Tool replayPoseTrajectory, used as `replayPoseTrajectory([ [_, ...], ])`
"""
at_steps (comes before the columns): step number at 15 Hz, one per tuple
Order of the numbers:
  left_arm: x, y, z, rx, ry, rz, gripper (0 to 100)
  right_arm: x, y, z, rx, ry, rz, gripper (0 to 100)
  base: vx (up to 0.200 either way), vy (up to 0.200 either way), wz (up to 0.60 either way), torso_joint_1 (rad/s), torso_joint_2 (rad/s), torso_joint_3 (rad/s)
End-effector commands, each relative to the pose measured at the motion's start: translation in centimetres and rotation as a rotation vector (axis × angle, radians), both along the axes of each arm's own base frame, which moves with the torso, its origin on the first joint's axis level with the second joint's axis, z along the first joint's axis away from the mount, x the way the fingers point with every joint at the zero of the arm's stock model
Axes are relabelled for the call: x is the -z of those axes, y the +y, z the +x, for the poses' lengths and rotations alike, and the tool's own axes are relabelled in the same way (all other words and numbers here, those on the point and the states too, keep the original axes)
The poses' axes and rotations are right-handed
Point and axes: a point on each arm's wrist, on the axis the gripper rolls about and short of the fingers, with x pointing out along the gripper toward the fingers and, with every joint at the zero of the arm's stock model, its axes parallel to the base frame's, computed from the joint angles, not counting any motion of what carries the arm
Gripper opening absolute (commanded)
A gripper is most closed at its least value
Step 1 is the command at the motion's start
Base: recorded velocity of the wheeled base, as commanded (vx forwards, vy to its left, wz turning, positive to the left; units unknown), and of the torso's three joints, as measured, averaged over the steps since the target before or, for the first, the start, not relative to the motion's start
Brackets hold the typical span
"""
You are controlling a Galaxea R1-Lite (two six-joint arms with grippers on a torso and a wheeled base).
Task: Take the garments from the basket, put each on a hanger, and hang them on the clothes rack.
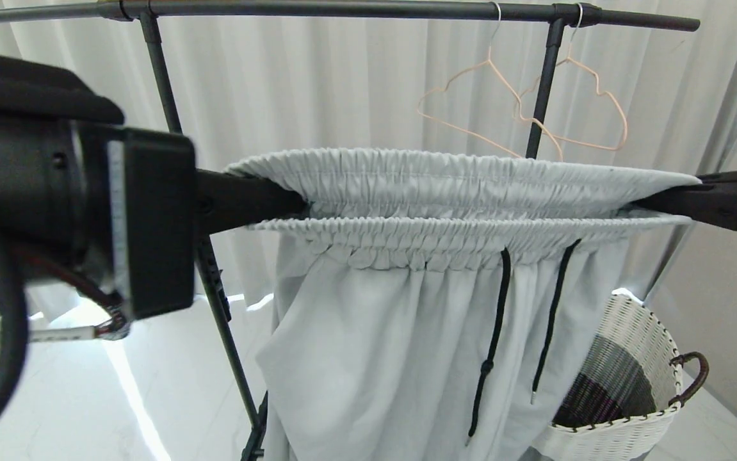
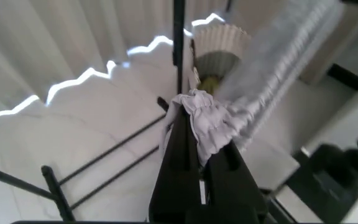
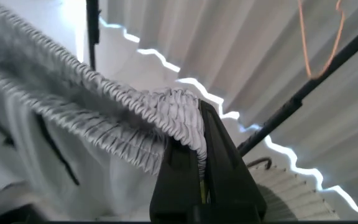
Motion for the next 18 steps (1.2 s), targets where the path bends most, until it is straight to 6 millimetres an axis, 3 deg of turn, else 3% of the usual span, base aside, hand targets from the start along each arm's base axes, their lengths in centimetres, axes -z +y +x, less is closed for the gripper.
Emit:
replayPoseTrajectory([
  [1, 1.2, -2.5, 2.1, -0.06, -0.002, 0.033, 0, 0.1, -1.2, -3.5, -0.086, -0.014, 0.012, 0, 0.0, 0.0, 0.0, 0.0, 0.0, 0.0],
  [4, 1.5, -3.6, 1.6, -0.069, 0.006, 0.021, 0, 1.1, -1.2, -3.7, -0.093, 0.011, -0.007, 0, 0.0, 0.0, 0.0, 0.0, 0.0, 0.0],
  [10, 0.9, -2.9, 1.0, -0.069, -0.002, -0.007, 0, 1.6, -1.3, -3.9, -0.083, 0.042, 0.002, 0, 0.0, 0.0, 0.0, 0.0, 0.0, 0.0],
  [11, 0.9, -2.9, 1.1, -0.072, -0.003, -0.008, 0, 2.0, -1.4, -4.0, -0.083, 0.048, -0.002, 100, 0.0, 0.0, 0.0, 0.0, 0.0, 0.0],
  [18, 2.0, -2.2, 2.9, -0.291, -0.033, 0.064, 0, 3.3, -3.9, -6.9, -0.093, 0.037, 0.041, 100, 0.0, 0.0, 0.0, 0.0, 0.0, 0.0],
])
